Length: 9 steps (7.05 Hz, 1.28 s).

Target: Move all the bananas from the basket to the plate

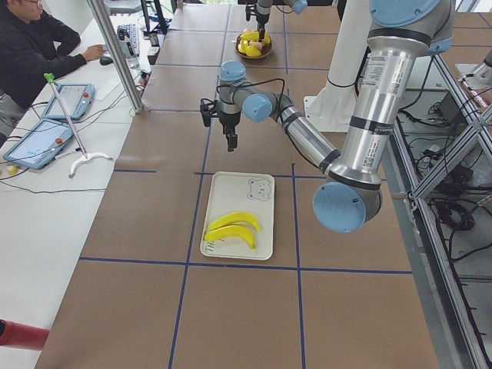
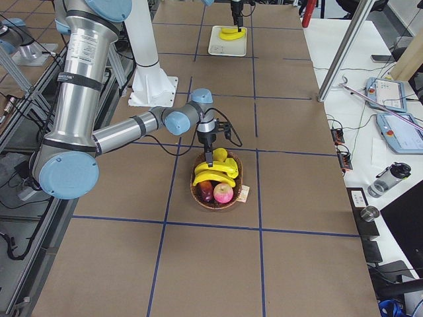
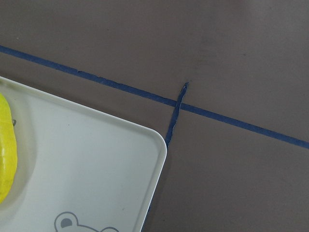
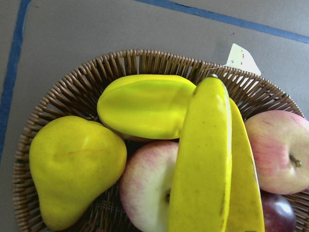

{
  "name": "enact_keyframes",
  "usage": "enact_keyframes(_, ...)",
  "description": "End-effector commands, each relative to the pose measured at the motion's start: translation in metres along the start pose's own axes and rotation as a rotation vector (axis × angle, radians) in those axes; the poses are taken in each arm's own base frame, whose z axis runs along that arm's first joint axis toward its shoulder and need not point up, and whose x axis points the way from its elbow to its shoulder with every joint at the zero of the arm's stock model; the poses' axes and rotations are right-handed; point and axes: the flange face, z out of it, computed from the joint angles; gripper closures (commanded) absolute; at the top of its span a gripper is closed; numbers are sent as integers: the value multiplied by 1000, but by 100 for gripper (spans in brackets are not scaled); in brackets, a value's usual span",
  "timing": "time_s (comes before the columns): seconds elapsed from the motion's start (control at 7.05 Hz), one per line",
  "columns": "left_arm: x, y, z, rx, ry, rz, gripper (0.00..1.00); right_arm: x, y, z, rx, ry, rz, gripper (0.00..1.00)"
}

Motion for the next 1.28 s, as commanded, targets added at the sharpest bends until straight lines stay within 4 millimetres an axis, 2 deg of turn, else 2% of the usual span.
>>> enact_keyframes(0.0,1,0,0,0,1,1,0,-1,1,10,-16,14,-8,42)
enact_keyframes(0.14,2,0,0,0,2,4,0,-1,1,10,-17,11,-33,81)
enact_keyframes(0.28,5,2,2,-4,1,8,0,1,1,8,-19,10,-88,97)
enact_keyframes(0.57,9,5,6,-12,0,14,0,13,-10,-12,-1,-13,-84,100)
enact_keyframes(0.71,10,5,5,-11,1,14,0,28,-19,-33,-3,-74,-39,100)
enact_keyframes(0.85,11,6,4,-11,4,17,0,32,-26,-62,-3,-184,-43,100)
enact_keyframes(0.99,21,4,1,-6,16,24,0,0,-54,-96,-10,-350,-59,100)
enact_keyframes(1.14,49,14,1,-15,51,43,0,-27,-78,-111,-37,-470,-78,100)
